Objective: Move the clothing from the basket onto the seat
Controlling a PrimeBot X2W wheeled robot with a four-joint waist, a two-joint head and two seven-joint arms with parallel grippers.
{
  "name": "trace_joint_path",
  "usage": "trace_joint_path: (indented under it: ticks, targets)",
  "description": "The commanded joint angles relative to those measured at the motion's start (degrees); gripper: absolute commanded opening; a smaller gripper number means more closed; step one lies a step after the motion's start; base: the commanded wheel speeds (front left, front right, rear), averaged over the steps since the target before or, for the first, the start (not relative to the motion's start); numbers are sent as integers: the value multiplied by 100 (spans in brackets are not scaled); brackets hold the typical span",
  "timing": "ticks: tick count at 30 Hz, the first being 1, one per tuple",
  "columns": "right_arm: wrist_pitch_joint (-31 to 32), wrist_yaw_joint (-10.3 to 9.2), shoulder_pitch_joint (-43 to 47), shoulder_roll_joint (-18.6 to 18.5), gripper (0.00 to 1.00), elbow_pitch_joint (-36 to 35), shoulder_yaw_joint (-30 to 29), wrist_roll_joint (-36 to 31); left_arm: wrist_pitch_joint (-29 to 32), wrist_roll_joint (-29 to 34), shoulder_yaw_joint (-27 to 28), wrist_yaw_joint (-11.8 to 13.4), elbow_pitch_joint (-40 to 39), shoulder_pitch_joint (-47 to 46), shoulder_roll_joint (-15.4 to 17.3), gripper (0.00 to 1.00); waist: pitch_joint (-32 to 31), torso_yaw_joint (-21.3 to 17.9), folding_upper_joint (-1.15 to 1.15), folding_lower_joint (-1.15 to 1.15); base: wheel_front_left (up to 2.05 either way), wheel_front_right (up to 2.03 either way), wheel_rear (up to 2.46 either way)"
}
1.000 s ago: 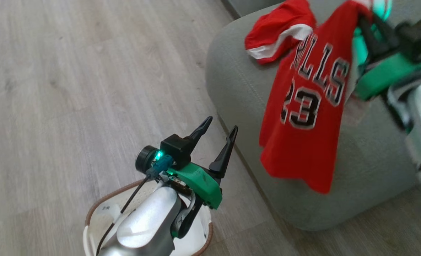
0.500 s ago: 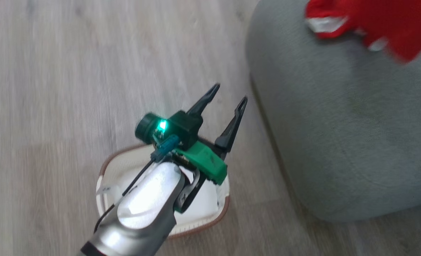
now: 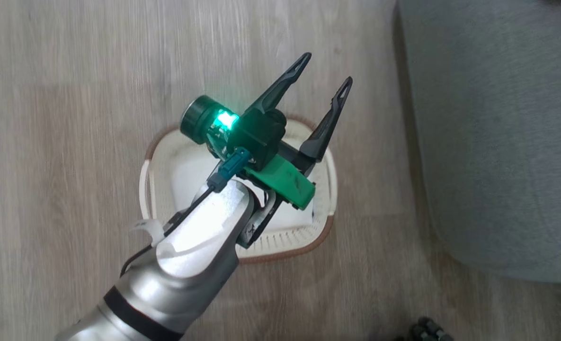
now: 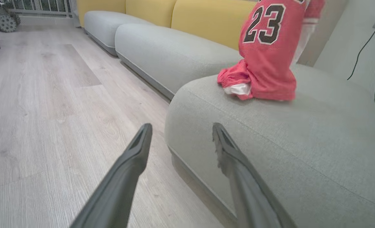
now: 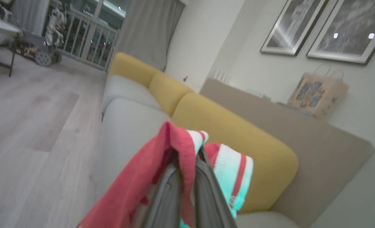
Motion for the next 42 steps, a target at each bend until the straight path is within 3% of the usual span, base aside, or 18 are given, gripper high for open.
trace_joint_path:
  ticks: [1,7,16,18,19,20,28,35,42]
  targets:
    - [-69,39,144,-6,0,-52,-215,-126,-24,64,133,59,-217,-116,77,100,373,164,0,-1,0,0,0]
    - [-181,39,785,337,0,354,-1060,-774,17,123,119,126,-281,-143,185,100,654,179,0,-1,0,0,0]
    - [-214,39,1380,726,0,617,-1658,-1710,56,114,96,190,-302,-151,258,100,690,73,0,-1,0,0,0]
    - [-217,39,1428,781,38,684,-1783,-1753,56,100,90,190,-280,-151,261,100,672,49,0,-1,0,0,0]
    - [-218,39,1445,805,89,737,-1831,-1749,55,92,88,191,-268,-151,262,100,662,39,0,-1,0,0,0]
    - [-221,39,1462,824,100,775,-1854,-1752,53,84,88,193,-254,-148,265,100,648,24,0,-1,0,0,0]
    - [-230,39,1699,1051,100,755,-1615,-1511,26,13,108,191,-217,-95,300,100,444,-110,0,-1,0,0,0]
    - [-231,39,2214,1153,100,246,-882,-677,-1,-113,150,179,-173,22,318,100,-17,-247,0,-1,0,0,0]
    - [-232,39,2681,981,100,-283,89,251,-34,-359,336,194,-67,314,312,100,-723,-268,0,-1,0,0,0]
